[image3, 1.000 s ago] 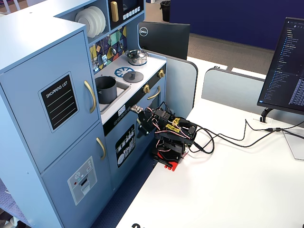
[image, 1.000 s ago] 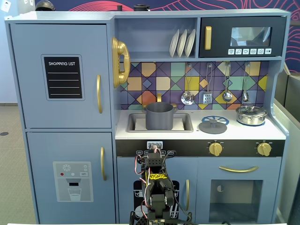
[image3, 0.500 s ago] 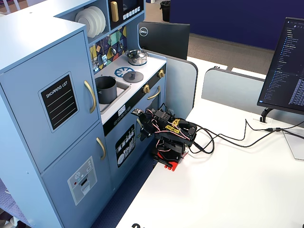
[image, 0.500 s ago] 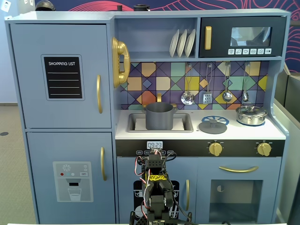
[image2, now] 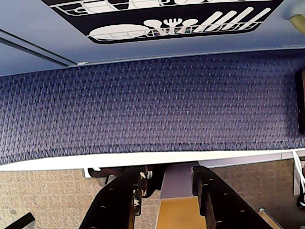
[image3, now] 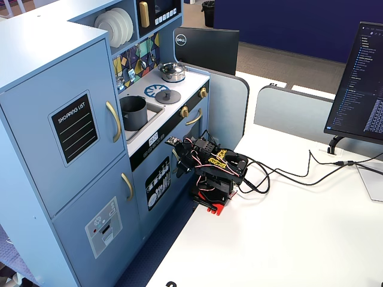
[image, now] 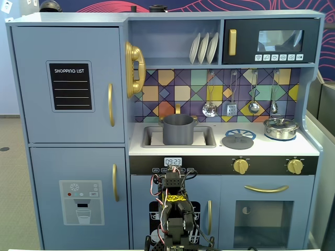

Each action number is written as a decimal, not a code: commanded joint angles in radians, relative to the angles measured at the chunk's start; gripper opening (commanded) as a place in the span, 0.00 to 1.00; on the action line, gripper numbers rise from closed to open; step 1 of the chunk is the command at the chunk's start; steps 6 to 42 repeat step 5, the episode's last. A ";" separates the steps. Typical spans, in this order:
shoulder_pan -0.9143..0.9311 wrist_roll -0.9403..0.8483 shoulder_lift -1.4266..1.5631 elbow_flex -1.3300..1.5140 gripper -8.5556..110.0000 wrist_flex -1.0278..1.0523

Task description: Take off the lid from the gray recipient and place it on the counter

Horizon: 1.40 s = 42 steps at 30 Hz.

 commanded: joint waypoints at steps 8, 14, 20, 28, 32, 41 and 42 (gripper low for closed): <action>0.014 -0.002 -0.005 0.002 0.09 0.181; 0.014 -0.002 -0.005 0.002 0.09 0.181; 0.014 -0.002 -0.005 0.002 0.09 0.181; 0.014 -0.002 -0.005 0.002 0.09 0.181; 0.014 -0.002 -0.005 0.002 0.09 0.181; 0.014 -0.002 -0.005 0.002 0.09 0.181; 0.014 -0.002 -0.005 0.002 0.09 0.181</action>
